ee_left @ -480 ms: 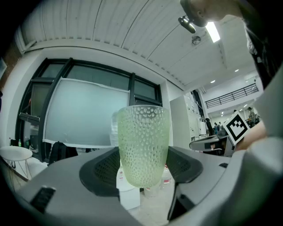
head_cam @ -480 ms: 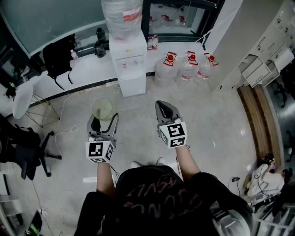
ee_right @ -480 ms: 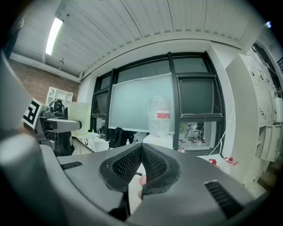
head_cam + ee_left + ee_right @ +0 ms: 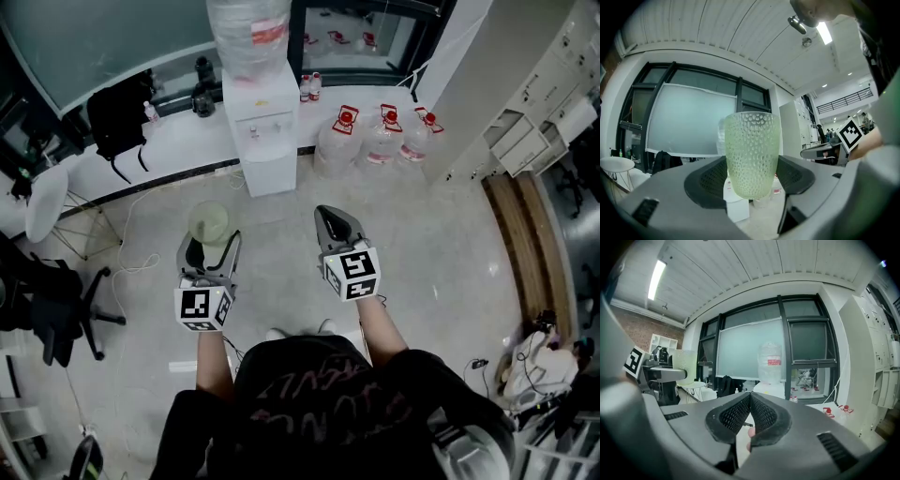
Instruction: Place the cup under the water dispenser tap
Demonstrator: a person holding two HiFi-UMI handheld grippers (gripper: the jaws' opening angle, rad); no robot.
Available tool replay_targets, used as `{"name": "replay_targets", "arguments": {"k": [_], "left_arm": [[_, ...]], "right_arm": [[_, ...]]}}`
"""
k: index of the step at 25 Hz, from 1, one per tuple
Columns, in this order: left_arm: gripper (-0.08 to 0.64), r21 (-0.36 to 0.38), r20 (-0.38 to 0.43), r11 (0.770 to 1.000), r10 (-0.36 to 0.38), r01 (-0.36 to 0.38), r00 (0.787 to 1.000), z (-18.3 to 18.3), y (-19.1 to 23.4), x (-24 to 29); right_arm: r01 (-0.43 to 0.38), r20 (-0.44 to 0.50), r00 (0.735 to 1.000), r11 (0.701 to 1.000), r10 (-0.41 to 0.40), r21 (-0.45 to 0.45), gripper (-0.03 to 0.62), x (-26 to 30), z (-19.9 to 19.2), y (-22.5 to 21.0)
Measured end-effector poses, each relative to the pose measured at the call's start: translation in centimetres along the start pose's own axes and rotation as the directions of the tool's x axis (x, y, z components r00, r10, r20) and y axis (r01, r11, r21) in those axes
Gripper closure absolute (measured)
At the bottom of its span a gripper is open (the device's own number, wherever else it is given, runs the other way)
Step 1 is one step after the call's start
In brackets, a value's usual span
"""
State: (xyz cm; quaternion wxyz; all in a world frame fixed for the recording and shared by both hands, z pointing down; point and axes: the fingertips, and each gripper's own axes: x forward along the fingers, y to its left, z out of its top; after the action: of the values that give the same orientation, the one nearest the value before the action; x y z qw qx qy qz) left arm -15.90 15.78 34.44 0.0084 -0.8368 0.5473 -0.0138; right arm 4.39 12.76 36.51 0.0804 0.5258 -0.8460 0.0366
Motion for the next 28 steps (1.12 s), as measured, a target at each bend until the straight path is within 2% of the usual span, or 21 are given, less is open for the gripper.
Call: {"name": "replay_targets", "arguments": {"k": [16, 28], "left_arm": [[0.225, -0.014, 0.007, 0.999, -0.029, 0.029, 1.000, -0.9, 2.4, -0.8], [0.225, -0.011, -0.008, 0.999, -0.047, 0.047, 0.999, -2.2, 4.0, 2.6]], "right_arm": [[0.030, -0.028, 0.999, 0.999, -0.030, -0.010, 0.578, 0.9, -1.1, 2.5], [0.037, -0.038, 0.999, 0.999, -0.037, 0.009, 0.577, 4.4, -2.0, 0.9]]}}
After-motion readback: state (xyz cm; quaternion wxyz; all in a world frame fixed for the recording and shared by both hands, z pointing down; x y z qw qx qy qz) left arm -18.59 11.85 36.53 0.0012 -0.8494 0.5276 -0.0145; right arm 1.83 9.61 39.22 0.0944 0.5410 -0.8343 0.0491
